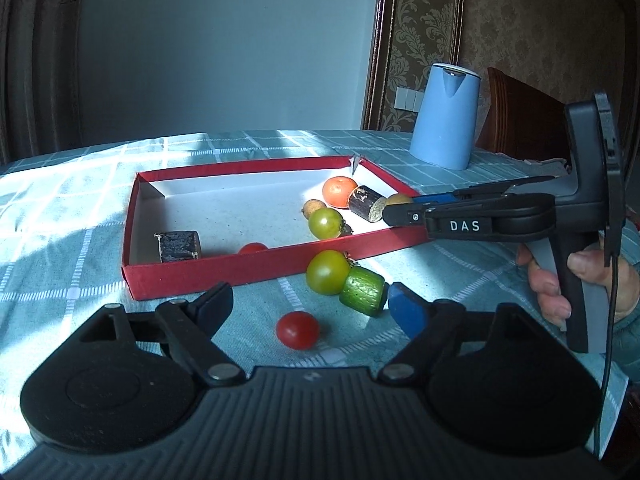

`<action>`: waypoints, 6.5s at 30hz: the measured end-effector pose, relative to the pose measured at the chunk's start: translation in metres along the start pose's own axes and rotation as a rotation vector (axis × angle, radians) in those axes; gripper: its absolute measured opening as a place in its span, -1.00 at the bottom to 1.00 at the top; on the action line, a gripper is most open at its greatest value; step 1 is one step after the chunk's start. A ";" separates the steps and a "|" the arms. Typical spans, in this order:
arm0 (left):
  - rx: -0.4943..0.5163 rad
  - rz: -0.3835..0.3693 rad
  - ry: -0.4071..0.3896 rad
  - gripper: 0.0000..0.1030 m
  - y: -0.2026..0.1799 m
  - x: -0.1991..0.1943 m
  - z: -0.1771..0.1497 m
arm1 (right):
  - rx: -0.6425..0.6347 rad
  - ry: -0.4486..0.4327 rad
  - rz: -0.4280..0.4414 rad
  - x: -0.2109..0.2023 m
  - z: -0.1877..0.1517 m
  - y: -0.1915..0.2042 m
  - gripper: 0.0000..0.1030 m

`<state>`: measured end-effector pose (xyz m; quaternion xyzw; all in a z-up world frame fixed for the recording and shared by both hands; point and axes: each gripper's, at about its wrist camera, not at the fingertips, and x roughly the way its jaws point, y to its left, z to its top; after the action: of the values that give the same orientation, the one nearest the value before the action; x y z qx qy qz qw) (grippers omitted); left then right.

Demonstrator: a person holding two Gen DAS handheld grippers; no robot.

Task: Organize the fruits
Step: 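Close the left tool on the red tomato while the right tool grasps the tan fruit, then carry the red tomato and tan fruit into the tray and open both tools, then move the left tool to the green cucumber piece while the right tool approaches a green tomato, then close the left tool on the cucumber piece while the right tool closes on the green tomato, then carry the cucumber piece and green tomato into the tray and open both tools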

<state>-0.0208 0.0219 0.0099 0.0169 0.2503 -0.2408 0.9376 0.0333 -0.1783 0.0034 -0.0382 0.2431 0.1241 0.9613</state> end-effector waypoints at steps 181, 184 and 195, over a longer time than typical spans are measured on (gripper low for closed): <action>-0.194 0.286 -0.040 -0.51 0.045 -0.001 0.002 | -0.033 0.162 0.226 0.032 -0.005 0.071 0.17; -0.234 0.295 -0.054 -0.42 0.058 -0.010 -0.001 | -0.052 0.154 0.225 0.033 -0.005 0.076 0.17; -0.161 0.224 -0.048 -0.10 0.045 -0.013 -0.006 | -0.053 0.126 0.211 0.021 -0.011 0.071 -0.40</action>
<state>-0.0127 0.0685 0.0069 -0.0362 0.2429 -0.1139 0.9627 0.0279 -0.1069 -0.0173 -0.0458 0.3024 0.2282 0.9243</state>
